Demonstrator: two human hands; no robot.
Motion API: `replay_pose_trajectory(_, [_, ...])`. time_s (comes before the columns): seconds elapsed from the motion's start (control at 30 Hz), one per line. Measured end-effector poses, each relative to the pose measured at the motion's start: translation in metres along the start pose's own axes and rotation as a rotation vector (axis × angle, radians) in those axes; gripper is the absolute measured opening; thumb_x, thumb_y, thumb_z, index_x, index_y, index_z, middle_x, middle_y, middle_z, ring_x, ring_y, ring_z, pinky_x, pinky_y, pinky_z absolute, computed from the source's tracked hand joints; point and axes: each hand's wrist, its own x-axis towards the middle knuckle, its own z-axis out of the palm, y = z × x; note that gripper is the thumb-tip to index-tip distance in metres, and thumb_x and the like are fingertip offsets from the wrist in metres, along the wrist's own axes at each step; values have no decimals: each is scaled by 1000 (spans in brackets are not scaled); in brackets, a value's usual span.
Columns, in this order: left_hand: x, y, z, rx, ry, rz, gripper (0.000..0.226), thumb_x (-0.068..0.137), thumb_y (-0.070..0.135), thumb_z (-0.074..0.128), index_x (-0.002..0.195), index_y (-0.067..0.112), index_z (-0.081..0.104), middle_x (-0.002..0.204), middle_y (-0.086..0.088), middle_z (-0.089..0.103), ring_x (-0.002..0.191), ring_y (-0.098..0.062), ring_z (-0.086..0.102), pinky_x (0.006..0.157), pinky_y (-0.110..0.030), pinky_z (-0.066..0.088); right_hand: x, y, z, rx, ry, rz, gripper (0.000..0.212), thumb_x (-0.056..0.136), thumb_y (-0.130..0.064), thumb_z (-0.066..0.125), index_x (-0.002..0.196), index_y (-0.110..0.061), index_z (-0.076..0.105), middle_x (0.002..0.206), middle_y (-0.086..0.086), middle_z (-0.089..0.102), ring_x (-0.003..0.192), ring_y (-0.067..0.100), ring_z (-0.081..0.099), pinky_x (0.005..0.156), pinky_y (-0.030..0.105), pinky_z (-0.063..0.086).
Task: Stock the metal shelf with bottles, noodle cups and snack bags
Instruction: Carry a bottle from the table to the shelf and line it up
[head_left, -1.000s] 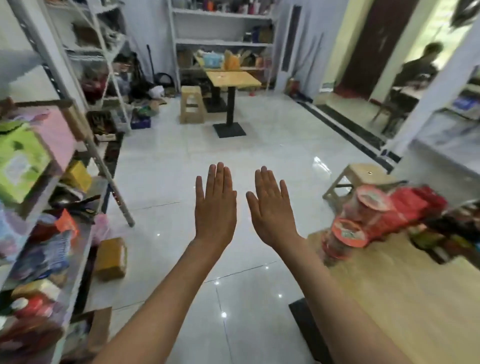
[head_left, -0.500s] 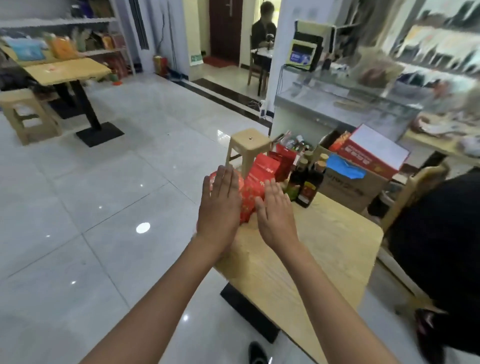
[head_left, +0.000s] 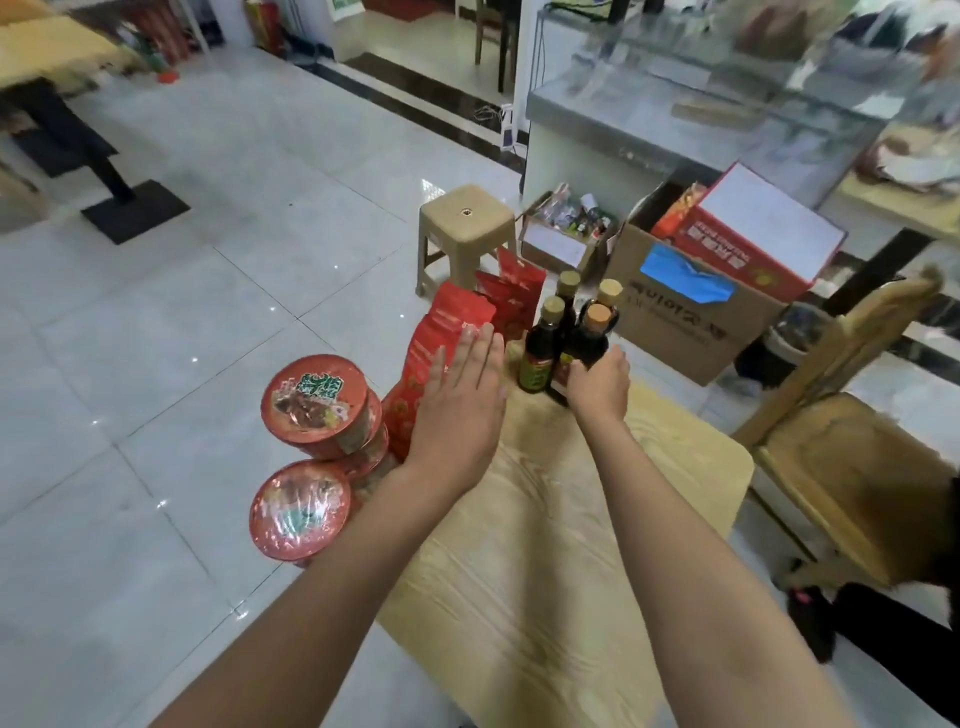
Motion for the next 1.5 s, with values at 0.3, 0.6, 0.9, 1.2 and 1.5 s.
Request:
replay_pose_trajectory(0.3, [20,-10,22,-6,-69,-35,55,107,35,15,156,15,0,164,-1,-4,149,-13,-14,119,-32,-12,64,20,15,74,-71,16,41,82,-21,66,120,-14,51,119,8,62,106,30,60,80,36,47])
replay_pose_trajectory(0.6, [-8,-24,11,-97,-64,-53,53,107,33,17,156,14,10,164,-2,7,150,-15,-8,121,-33,-6,17,37,13,205,-6,11,49,77,-22,78,112,-9,47,102,1,56,89,20,54,67,26,38])
replay_pose_trajectory(0.9, [-78,-24,2,-497,4,-57,45,105,24,36,147,8,39,152,-5,40,144,-17,25,115,-22,14,-112,15,-48,484,100,-171,37,75,-26,84,100,-14,59,82,-10,67,69,-9,64,59,13,50])
replay_pose_trajectory(1.2, [-167,-71,-79,-825,222,-187,77,77,52,76,138,32,33,132,8,50,120,-8,47,95,-26,46,-296,-123,-61,679,-87,-525,32,78,-24,83,104,-15,67,88,-6,75,82,5,72,66,20,55])
replay_pose_trajectory(1.5, [-334,-235,-202,-709,637,-693,68,62,47,88,104,34,36,89,19,50,71,4,52,55,-9,39,-518,-238,53,780,-573,-772,31,81,-21,80,107,-8,69,92,5,76,82,14,74,70,25,57])
